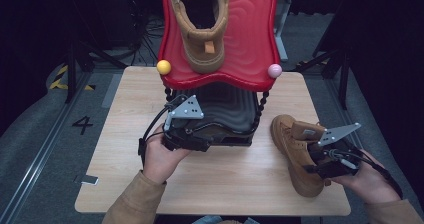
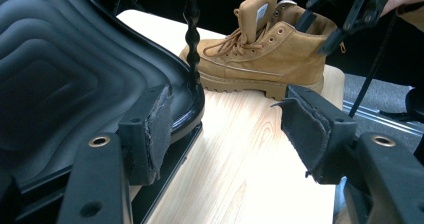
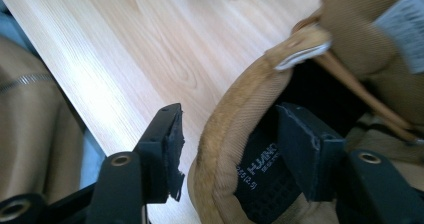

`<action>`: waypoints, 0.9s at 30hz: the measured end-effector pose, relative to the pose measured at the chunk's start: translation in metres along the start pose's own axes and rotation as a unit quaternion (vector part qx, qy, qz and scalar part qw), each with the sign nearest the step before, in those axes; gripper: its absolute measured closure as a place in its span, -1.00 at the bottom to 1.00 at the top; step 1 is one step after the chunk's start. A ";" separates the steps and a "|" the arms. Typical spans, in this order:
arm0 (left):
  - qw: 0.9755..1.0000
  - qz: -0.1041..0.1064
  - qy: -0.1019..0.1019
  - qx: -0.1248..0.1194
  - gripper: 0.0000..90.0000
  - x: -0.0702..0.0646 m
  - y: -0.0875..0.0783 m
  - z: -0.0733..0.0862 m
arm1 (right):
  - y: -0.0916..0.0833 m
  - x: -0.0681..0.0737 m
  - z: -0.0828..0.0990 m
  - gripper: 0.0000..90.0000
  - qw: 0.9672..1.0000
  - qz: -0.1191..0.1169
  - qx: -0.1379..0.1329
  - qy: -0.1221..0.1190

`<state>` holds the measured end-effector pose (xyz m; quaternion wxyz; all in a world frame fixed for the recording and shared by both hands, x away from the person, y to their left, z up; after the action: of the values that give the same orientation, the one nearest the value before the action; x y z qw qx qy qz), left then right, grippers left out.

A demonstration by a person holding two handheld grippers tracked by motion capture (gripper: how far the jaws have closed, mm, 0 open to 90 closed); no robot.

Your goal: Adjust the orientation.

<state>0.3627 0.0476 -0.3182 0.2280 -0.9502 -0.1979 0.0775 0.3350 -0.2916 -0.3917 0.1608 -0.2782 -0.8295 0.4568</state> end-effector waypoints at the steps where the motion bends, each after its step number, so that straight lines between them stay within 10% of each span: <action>1: 1.000 0.000 0.000 0.001 -0.18 0.000 0.000 0.000 | 0.004 0.001 0.000 -0.05 1.000 0.001 0.011 -0.005; 15: 1.000 0.002 0.002 0.005 -0.17 0.001 -0.001 0.001 | 0.041 0.005 0.003 -0.07 0.996 -0.001 0.089 -0.025; 22: 1.000 0.002 0.000 0.007 -0.17 0.001 0.000 0.002 | 0.047 0.008 0.007 0.49 0.992 0.015 0.105 -0.074; 27: 1.000 0.001 -0.001 0.004 -0.17 0.001 0.000 0.002 | 0.045 0.005 0.007 0.67 0.994 0.012 0.095 -0.060</action>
<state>0.3635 0.0491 -0.3204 0.2320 -0.9493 -0.1966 0.0792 0.3416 -0.2736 -0.4332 0.1311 -0.2437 -0.7869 0.5516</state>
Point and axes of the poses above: each handheld gripper's, and its own axes: y roughly forward along the jaws, z roughly out of its underside, x roughly to its left, the point moved 6 cm from there along y, roughly forward along the jaws, and after that the axes turned 4 degrees about -x, right-handed, at the moved point
